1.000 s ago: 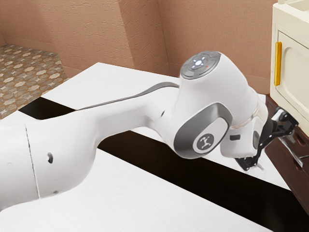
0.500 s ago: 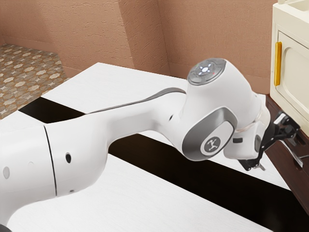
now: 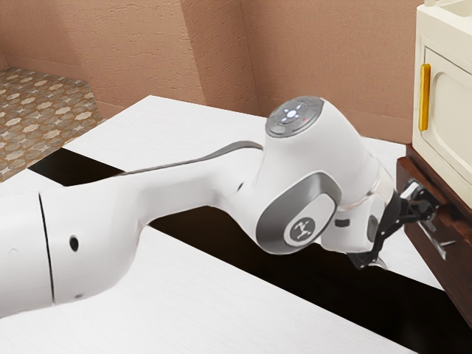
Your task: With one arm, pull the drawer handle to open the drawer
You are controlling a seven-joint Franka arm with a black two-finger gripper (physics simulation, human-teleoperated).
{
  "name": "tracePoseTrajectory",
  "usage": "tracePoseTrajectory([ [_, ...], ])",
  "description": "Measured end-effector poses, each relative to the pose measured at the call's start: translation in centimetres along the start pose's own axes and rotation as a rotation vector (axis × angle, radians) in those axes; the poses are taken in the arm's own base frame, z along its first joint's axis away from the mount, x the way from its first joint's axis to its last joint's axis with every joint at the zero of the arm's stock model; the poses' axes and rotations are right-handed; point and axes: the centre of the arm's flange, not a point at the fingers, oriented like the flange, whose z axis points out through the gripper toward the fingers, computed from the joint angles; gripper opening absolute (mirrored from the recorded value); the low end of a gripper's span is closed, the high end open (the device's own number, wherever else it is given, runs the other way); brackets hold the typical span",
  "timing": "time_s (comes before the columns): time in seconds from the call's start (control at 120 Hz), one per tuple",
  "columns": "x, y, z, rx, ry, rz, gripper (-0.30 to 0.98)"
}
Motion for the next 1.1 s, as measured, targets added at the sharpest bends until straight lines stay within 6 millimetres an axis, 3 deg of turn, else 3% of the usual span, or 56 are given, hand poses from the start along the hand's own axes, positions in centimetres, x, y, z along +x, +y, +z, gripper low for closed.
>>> tracePoseTrajectory([
  [0.367, -0.5, 3.9, -3.1, -0.005, -0.010, -0.017, 0.67],
  [1.1, -1.7, 9.5, -6.2, -0.019, -0.032, -0.049, 0.68],
])
